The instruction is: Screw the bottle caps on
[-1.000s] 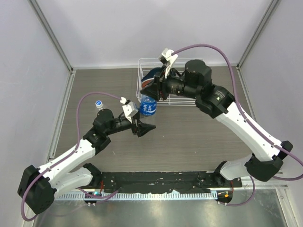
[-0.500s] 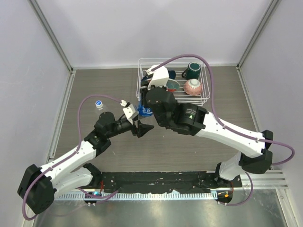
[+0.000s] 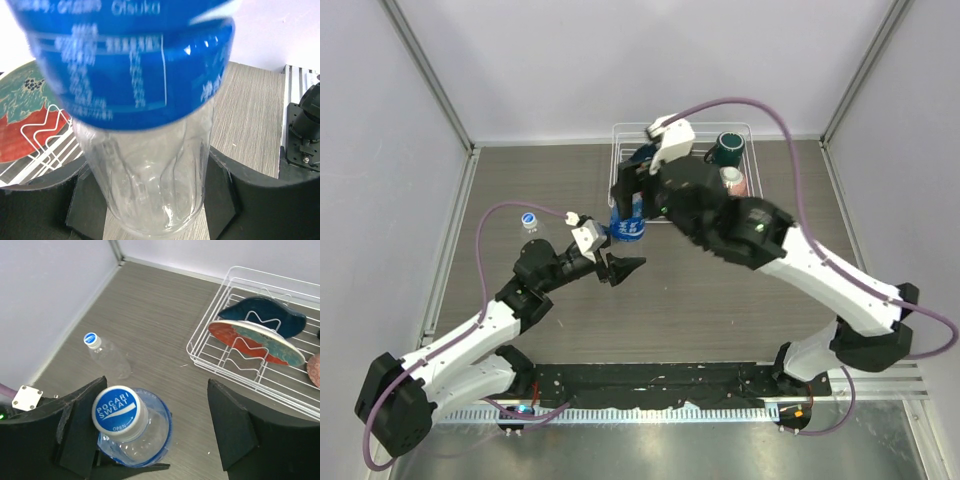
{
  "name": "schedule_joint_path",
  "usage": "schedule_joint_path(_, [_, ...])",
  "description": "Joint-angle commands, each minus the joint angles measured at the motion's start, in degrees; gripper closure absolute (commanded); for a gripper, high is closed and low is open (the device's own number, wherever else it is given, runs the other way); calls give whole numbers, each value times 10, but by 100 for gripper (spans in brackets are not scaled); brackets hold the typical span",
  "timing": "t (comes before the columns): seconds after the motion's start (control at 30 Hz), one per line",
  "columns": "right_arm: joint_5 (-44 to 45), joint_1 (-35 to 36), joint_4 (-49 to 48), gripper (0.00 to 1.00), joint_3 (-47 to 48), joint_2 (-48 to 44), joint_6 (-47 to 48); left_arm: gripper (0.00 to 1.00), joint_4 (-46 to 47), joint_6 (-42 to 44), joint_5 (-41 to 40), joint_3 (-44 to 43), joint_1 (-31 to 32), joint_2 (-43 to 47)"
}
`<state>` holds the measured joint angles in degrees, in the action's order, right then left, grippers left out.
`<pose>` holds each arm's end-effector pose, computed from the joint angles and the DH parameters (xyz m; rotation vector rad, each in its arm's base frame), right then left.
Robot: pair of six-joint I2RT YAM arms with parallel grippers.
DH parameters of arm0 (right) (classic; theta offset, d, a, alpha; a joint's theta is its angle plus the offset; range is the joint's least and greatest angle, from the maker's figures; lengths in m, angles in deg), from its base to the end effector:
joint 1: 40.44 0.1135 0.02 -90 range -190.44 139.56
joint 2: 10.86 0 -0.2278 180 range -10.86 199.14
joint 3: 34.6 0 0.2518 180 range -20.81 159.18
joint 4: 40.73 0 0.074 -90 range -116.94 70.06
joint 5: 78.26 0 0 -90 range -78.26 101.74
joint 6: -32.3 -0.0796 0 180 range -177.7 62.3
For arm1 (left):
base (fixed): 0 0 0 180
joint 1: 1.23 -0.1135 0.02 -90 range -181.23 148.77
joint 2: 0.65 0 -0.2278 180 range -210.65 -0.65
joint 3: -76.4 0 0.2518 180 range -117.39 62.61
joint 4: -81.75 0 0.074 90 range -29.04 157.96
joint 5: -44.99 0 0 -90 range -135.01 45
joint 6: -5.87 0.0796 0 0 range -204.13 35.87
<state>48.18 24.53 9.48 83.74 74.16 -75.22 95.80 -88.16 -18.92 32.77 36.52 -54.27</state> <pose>0.1878 0.2905 0.4387 -0.3176 1.7997 0.4284 0.1984 -0.1979 0.2635 0.8092 1.3560 -0.9183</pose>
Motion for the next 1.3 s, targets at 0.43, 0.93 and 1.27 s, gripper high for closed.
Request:
schedule_joint_path(0.43, [-772, -269, -71, 19, 12, -75, 92, 100, 61, -49, 92, -3, -1, 9])
schedule_joint_path(0.93, [-1042, -317, -418, 33, -124, -89, -35, 100, 101, -128, 186, 1, -1, 22])
schedule_joint_path(1.27, [-1054, -319, -635, 45, -187, -72, -201, 100, 104, -134, 177, -8, -1, 23])
